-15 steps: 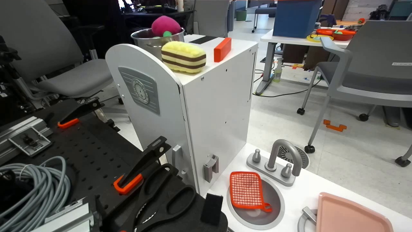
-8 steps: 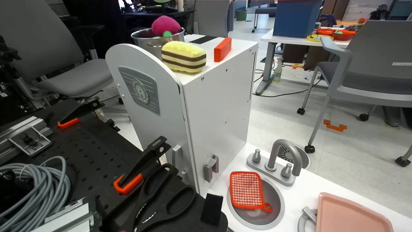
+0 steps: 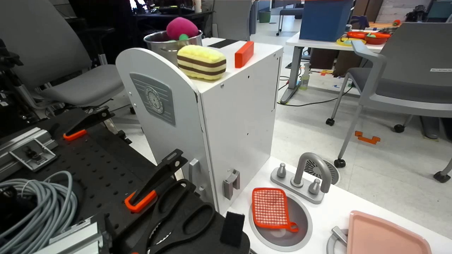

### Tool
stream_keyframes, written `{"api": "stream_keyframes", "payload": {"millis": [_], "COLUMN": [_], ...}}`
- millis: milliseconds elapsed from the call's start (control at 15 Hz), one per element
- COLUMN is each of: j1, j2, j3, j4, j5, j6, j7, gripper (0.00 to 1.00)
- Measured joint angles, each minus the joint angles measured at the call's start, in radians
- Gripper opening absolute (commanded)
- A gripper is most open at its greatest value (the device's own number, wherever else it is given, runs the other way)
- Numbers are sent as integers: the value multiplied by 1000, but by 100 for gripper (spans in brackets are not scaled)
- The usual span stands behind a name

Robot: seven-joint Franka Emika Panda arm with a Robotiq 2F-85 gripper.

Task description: Put the green plushie in the pot

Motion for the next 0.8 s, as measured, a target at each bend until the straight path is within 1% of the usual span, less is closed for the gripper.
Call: {"api": "stream_keyframes", "payload": {"millis": [133, 467, 600, 800], "j1": [0, -4, -14, -41], "j2": [-30, -80, -94, -98], "j3": [10, 14, 13, 0], "j4": [-39, -116, -136, -146], "j5": [-26, -44, -37, 3], "j6": [-1, -4, -4, -9], "j7": [25, 37, 37, 39], "gripper": [4, 4, 4, 4]}}
